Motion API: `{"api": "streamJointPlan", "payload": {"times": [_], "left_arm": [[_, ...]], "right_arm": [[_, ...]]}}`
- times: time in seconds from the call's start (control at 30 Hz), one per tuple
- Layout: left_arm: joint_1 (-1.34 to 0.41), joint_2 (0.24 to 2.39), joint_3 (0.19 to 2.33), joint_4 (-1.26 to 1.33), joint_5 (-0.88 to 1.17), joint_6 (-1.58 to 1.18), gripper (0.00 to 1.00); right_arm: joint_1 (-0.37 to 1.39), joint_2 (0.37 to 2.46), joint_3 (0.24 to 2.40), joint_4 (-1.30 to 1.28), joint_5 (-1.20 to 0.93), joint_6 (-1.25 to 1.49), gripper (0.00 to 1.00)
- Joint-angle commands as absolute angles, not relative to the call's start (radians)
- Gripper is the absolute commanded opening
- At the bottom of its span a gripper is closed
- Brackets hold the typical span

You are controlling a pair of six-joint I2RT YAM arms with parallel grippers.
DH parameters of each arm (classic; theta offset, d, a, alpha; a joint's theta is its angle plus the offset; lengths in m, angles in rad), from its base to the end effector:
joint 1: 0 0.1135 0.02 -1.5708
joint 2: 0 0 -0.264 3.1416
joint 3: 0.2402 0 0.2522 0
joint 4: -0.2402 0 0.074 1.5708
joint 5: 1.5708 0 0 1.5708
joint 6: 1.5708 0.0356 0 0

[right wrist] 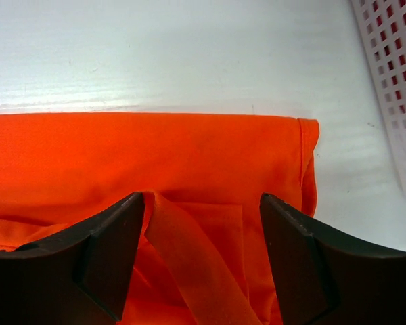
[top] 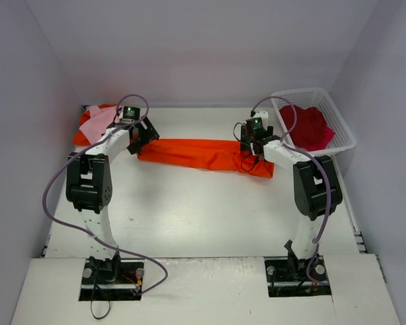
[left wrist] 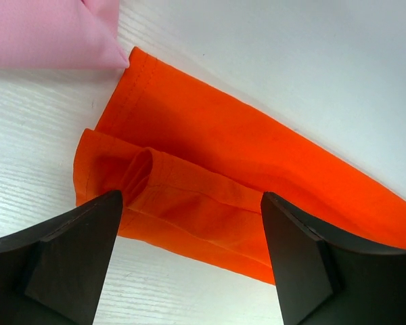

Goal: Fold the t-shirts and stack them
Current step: Fold the other side of the tshirt into a rectangle

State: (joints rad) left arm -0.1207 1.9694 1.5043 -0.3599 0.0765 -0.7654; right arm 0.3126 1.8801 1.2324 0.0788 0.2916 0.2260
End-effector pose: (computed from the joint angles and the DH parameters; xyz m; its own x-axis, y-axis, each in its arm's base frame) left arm 0.4391 -0.0560 0.2201 -0.6447 -0.6177 -0.4504 -0.3815 0.7705 -0.5106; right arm 0.4056 0.1203 0.2068 -0.5139 0.0595 -0.8558 0.0524 0.9979 0.0379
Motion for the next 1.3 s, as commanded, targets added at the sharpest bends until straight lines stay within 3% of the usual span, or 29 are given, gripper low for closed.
{"api": "streamJointPlan", "payload": {"times": [0.0,0.3,0.6,0.93,1.27], "left_arm": [[-0.115,1.922,1.563,-0.298,0.061,-0.746,0.78],[-0.132,1.861,1.531,-0.281,0.069,-0.753,0.79],[-0.175,1.792,1.520,-0.302,0.060,-0.761,0.78],[-0.178,1.674,1.486,-0.342,0.070,-0.762,0.78],[-0.229,1.514,1.327,-0.360,0.087,-0.776,0.78]], "right_arm": [[0.307,1.870,1.278,0.155,0.347,0.169,0.66],[0.344,1.649,1.223,0.134,0.347,0.169,0.72],[0.503,1.468,1.155,-0.009,0.416,0.219,0.75],[0.531,1.451,1.039,-0.031,0.397,0.282,0.75],[0.545,1.485,1.094,-0.087,0.440,0.232,0.74]]}}
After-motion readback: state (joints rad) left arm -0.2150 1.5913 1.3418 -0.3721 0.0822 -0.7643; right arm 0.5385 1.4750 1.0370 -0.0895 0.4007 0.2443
